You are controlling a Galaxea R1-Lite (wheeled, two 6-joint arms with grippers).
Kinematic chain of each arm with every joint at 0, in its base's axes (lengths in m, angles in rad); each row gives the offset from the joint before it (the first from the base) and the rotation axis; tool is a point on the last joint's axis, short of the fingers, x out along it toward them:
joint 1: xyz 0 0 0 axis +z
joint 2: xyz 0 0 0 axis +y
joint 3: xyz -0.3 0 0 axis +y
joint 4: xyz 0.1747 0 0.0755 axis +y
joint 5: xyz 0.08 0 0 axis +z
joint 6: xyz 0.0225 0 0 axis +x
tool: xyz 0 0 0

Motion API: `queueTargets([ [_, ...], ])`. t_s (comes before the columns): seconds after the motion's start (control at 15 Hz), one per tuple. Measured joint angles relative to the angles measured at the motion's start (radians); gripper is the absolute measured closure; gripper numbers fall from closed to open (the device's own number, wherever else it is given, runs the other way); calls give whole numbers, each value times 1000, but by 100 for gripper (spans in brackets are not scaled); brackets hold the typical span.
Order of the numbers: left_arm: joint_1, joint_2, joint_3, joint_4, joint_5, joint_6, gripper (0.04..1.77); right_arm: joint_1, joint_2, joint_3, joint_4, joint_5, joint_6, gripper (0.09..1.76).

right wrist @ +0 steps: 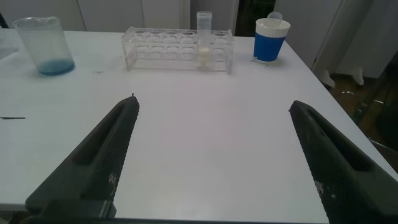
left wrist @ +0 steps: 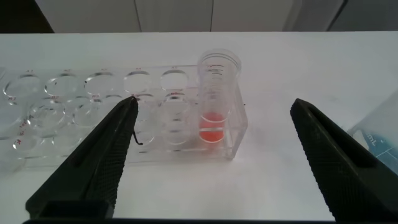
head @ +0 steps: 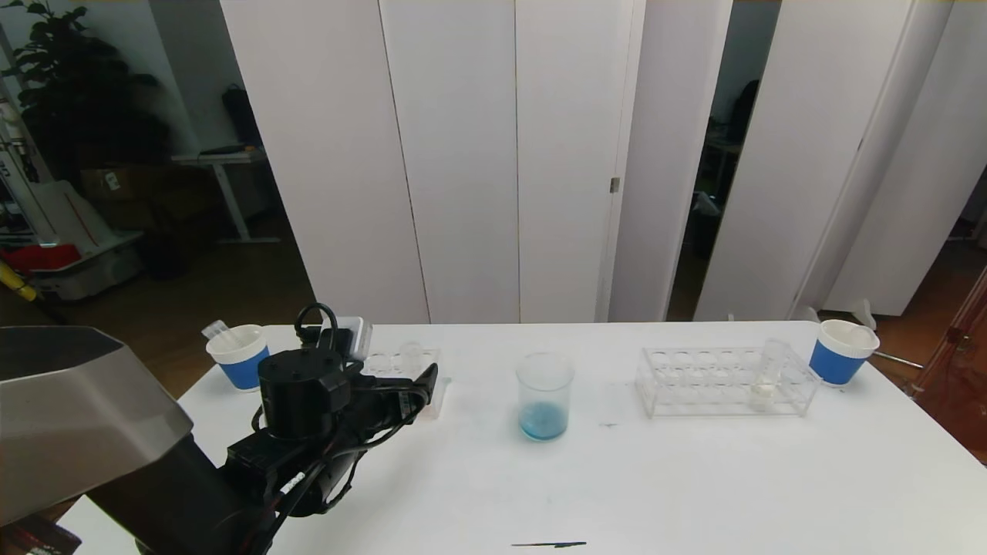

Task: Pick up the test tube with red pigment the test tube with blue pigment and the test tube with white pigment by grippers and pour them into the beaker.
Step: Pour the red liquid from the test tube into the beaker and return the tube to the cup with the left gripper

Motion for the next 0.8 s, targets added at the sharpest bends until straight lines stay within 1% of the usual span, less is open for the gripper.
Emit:
queueTargets([
  [0.27, 1, 95, -35, -84, 52, -3, 6, 0, 0, 0, 0, 0, 1, 12],
  [0.33, 2, 114, -46, -93, 56, -9, 6, 0, 0, 0, 0, 0, 0, 12],
  [0.53, 7, 153, -75, -96, 61, -17, 6, 0, 0, 0, 0, 0, 0, 12],
  [0.8, 14, 170, -109, -96, 72, -31, 6, 0, 0, 0, 0, 0, 0, 12],
])
